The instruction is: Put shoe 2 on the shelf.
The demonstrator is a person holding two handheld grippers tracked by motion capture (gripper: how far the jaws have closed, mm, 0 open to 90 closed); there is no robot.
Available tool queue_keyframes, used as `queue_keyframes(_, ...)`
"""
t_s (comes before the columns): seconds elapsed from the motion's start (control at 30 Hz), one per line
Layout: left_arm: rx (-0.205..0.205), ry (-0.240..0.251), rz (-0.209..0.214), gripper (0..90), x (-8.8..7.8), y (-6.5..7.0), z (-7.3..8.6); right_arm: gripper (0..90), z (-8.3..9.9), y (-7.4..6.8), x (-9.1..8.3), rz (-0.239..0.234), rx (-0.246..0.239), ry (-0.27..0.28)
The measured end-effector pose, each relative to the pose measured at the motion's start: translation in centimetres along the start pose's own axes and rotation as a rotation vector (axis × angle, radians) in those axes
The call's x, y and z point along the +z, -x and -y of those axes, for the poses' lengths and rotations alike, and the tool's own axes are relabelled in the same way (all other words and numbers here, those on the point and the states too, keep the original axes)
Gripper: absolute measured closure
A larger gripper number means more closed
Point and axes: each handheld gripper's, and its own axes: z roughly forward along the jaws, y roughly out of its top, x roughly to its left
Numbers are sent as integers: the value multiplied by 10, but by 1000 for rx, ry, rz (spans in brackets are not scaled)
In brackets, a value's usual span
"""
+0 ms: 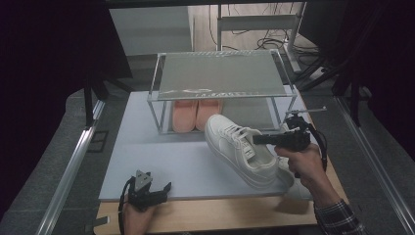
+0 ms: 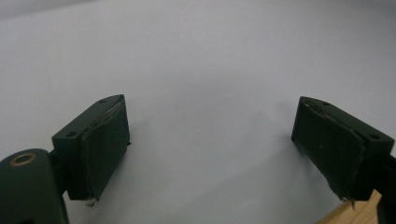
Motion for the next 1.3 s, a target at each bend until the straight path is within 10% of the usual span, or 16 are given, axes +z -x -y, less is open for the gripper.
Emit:
queue_keyframes(0.6,2,-4,2,110,0,0,0,819,-30,-16,-14,-90,40,62)
queue_keyframes(1.3,0,-2,2,110,0,0,0,818,-82,-24,-6,-73,83,167)
